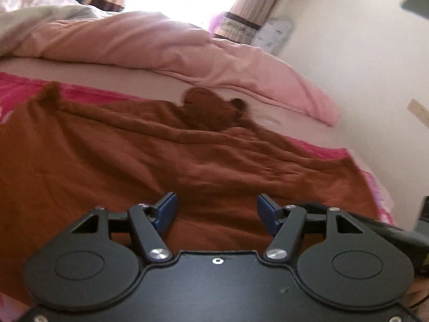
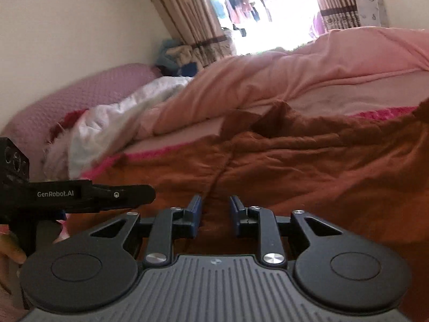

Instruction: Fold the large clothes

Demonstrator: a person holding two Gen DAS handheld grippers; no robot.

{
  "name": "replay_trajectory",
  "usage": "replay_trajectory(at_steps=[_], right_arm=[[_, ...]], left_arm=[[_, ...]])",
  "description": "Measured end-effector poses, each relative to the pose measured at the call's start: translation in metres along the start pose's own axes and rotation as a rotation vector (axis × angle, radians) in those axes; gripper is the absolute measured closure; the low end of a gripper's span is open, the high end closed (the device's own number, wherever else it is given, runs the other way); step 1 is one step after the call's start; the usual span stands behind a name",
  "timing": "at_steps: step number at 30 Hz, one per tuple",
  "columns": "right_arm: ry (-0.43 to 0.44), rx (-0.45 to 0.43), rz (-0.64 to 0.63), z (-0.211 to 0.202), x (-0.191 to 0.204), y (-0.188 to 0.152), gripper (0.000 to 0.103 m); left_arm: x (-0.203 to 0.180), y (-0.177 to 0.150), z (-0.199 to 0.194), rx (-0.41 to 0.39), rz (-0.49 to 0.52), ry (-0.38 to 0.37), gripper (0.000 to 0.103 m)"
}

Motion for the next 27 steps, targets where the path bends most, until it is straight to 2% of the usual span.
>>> replay_trajectory(at_steps=[3,8,12,16,19,24,27], right_arm=[[-0.046,-0.034,0.056,-0.011,-0.025,0.004,0.075],[-0.206,-0.093,0.132,-0.041,-0.085,0.017,0.074],[-0.348,-0.124,0.184,-0.05,-0.133,0.025,0.074],[-0.366,-0.126,0.264,-0.038,-0.161,0.025,0.075],[-0.37,-0.092,0.298,-0.019,-0.169,0.017,0.082],[-0.364,-0.096,0.308,-0.02,-0.171,0.013,0.083],[-0.349,-0.12,0.35,-0.037,-0.171,0.016,0.081]], left_arm=[[0.024,0.006,-0.006,-0.021,-0.012,0.07,0.037],[0.073,0.021,-0.027,-0.062,-0.067,0.17,0.037],[0.103,0.034,-0.024,-0.061,-0.094,0.217,0.037],[0.116,0.035,0.0,-0.011,-0.107,0.237,0.035],[0.111,0.032,0.008,-0.008,-0.047,0.279,0.034],[0.11,0.041,0.002,0.012,-0.061,0.27,0.033],[0.101,0.042,-0.023,-0.022,-0.072,0.251,0.033]])
Point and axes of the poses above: each gripper's, at about its wrist camera, not at the fingertips, and z roughly the way its jaws point, x to its left, y to its top, the point moved 1 cm from there along z, roughly the way its jaws point, and after that the axes turned 9 degrees about x, right-handed, at the moved point
